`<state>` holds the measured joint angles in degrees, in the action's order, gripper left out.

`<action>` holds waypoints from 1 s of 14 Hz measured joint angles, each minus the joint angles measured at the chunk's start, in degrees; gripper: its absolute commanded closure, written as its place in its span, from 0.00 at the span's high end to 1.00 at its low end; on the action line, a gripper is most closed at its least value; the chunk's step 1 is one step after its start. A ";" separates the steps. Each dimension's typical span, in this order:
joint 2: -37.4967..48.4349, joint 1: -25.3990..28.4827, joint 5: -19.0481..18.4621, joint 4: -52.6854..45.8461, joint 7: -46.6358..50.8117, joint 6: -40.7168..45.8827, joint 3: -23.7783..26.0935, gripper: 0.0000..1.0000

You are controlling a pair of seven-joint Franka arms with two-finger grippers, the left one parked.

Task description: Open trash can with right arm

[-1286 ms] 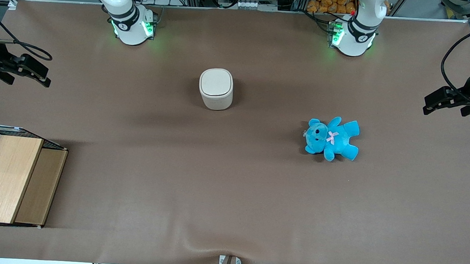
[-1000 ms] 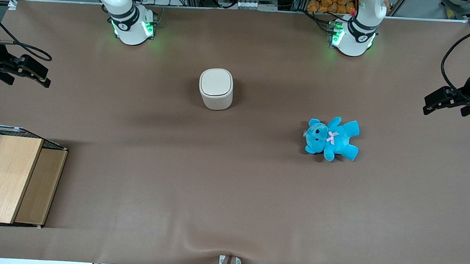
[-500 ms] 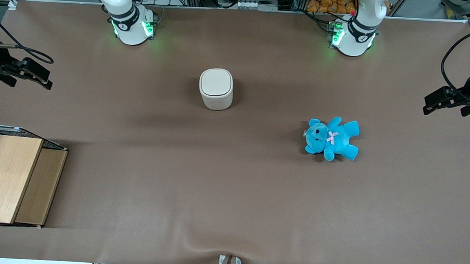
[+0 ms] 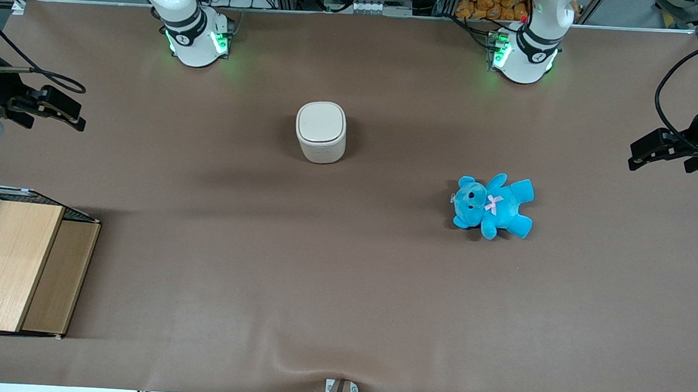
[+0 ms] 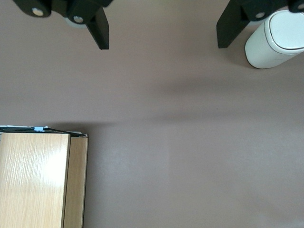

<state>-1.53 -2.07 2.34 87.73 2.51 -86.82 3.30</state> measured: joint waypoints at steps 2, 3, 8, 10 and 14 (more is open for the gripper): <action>-0.37 -0.04 0.00 0.00 -0.09 -0.04 -0.15 1.00; -0.42 -0.04 0.00 0.00 -0.09 0.05 -0.18 1.00; -0.48 0.31 0.43 0.00 -0.29 0.95 0.13 1.00; -0.86 1.18 2.23 0.17 -0.36 1.35 0.33 1.00; -1.66 3.38 5.00 0.51 2.67 2.19 0.42 1.00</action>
<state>-3.18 1.32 7.34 88.24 5.18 -84.62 3.72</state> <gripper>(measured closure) 0.000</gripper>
